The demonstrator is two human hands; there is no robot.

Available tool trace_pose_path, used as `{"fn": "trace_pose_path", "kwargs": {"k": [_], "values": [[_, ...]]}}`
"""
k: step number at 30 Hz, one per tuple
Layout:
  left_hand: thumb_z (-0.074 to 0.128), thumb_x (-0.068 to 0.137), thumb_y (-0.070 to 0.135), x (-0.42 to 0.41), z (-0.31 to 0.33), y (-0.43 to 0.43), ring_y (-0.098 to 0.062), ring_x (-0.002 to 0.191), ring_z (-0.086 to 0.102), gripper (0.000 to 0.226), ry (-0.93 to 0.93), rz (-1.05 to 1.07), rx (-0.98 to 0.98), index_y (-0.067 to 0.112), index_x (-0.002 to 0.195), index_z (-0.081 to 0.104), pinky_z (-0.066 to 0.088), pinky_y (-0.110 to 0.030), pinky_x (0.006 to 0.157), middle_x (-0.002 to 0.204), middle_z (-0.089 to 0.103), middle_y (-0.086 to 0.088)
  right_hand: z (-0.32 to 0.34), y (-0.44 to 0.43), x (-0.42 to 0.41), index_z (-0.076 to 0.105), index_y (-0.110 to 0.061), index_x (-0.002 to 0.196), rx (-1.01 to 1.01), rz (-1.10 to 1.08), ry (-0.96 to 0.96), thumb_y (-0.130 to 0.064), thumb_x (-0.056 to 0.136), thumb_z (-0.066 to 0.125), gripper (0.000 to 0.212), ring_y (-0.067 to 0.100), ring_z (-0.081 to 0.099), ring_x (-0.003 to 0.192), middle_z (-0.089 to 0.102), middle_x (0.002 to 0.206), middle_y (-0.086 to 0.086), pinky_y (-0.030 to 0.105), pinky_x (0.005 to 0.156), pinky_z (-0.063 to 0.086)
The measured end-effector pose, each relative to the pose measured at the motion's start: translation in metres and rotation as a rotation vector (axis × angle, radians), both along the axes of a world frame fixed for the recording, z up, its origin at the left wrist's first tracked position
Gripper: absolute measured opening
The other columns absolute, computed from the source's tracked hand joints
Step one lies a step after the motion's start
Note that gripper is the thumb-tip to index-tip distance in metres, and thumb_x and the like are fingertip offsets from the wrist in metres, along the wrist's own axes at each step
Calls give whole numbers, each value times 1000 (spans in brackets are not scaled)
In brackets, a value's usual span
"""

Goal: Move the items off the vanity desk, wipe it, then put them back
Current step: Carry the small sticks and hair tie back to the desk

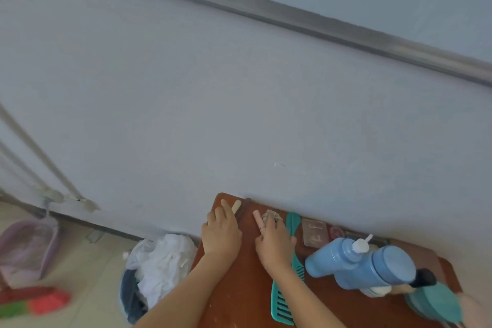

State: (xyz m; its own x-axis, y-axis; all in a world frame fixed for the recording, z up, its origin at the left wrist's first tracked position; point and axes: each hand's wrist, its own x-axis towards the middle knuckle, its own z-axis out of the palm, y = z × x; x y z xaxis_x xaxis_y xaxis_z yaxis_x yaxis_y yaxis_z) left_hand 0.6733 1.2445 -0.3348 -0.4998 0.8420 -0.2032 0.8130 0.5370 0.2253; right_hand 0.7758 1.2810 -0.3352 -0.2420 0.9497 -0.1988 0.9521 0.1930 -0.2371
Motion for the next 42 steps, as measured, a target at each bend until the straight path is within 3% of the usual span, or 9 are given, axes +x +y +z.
{"fn": "trace_pose_path", "kwargs": {"k": [4,10,14,19,23,26,30,33,42], "values": [[38,89,20,-3,2,1,-20,103,47,34,4,-19,-22,8,120,43,42,-24,77,116,49,-7,-2,0,0,26,-17,141,18,6,1,-21,90,42,53,17,38,126,37,140,2,32,95,33],[43,90,21,-10,1,-13,-21,97,54,22,-187,-29,21,9,108,50,42,-26,74,109,50,-5,-4,-5,8,41,-19,133,33,55,61,-20,90,45,43,18,44,117,48,126,2,33,95,30],[45,86,14,-17,2,-22,-24,86,55,25,-392,32,141,11,111,49,45,-33,73,95,55,-7,-1,-7,13,42,-21,133,31,67,90,-19,91,44,42,16,44,119,46,129,-1,32,99,28],[46,92,19,-23,14,-38,-19,103,57,51,-539,33,260,25,140,30,39,-23,78,120,59,-3,7,-11,20,41,-22,134,36,93,144,-21,93,43,41,14,47,112,45,125,-2,29,100,27],[43,95,24,-24,27,-58,-15,112,53,50,-576,-26,360,38,140,25,38,-21,89,133,52,9,19,-21,22,41,-22,134,62,123,173,-20,92,45,42,14,47,109,47,122,-3,28,94,29],[39,97,24,-22,43,-75,-11,113,51,51,-534,-72,443,51,133,14,35,-16,88,122,50,21,29,-31,22,41,-23,134,95,156,197,-20,92,45,42,13,48,106,47,120,-3,26,90,29],[36,98,21,-20,55,-94,-4,100,50,47,-486,-19,481,38,138,21,34,-15,81,110,43,31,46,-44,28,39,-24,135,120,189,231,-20,93,44,42,8,43,97,46,120,-5,23,91,30],[37,97,26,-24,51,-97,-11,74,56,38,-488,10,420,21,135,33,43,-26,68,77,52,18,60,-56,36,35,-26,137,149,178,258,-19,94,44,45,6,35,91,45,122,-4,23,92,34],[43,94,30,-14,50,-72,-15,66,56,26,-550,-444,368,23,117,49,44,-30,61,79,59,6,69,-127,69,42,-24,134,282,-249,179,-21,86,47,49,15,54,97,50,113,-2,21,73,34]]}}
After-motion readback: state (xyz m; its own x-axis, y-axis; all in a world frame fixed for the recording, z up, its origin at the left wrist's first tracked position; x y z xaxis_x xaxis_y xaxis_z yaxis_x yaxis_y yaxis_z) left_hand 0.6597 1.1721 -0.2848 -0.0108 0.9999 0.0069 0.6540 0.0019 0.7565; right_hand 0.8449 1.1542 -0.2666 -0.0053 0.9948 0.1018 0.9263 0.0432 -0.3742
